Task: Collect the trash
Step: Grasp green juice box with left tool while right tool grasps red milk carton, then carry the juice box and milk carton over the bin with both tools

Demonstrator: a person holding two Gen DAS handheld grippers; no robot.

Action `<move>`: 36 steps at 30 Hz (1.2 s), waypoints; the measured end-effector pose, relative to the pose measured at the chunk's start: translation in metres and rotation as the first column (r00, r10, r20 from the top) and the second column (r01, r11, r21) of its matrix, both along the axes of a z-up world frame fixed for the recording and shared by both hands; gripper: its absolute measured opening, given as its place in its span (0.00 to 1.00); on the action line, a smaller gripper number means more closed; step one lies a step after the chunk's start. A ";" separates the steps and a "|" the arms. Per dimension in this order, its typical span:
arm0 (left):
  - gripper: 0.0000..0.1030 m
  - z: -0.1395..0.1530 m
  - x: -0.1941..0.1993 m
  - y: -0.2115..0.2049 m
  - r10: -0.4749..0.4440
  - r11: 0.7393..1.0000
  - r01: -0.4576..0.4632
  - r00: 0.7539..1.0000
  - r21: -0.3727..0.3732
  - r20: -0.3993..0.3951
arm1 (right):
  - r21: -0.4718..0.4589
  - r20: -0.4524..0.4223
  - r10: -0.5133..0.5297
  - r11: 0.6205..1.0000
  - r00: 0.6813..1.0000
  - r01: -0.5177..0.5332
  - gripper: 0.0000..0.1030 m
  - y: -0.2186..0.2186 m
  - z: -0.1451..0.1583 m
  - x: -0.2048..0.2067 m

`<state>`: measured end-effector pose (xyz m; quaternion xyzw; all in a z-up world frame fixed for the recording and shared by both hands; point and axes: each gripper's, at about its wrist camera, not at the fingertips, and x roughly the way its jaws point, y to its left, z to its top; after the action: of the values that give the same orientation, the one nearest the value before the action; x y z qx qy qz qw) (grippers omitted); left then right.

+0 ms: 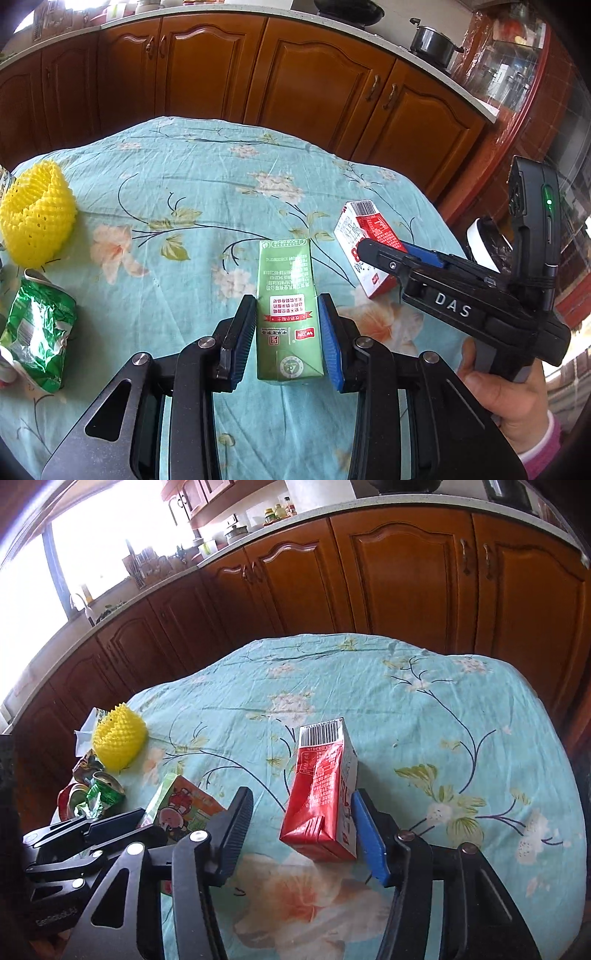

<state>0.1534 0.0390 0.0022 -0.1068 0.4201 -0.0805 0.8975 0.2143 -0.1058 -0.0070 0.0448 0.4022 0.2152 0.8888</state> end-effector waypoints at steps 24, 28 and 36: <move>0.32 0.016 0.009 -0.094 -0.194 0.981 0.193 0.981 0.022 0.028 | 0.116 0.034 -0.188 0.976 0.982 0.183 0.29 -0.111 0.024 -0.058; 0.32 0.018 0.010 -0.113 -0.231 0.973 0.230 0.972 0.029 0.033 | 0.126 0.038 -0.233 0.966 0.972 0.227 0.29 -0.134 0.027 -0.068; 0.32 0.023 0.009 -0.144 -0.286 0.958 0.284 0.957 0.044 0.041 | 0.138 0.041 -0.285 0.951 0.958 0.277 0.29 -0.162 0.028 -0.083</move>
<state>0.1625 -0.1052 0.0251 -0.0264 0.4113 -0.2034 0.8881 0.1315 -0.2683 0.0207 0.1533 0.3495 0.1139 0.9173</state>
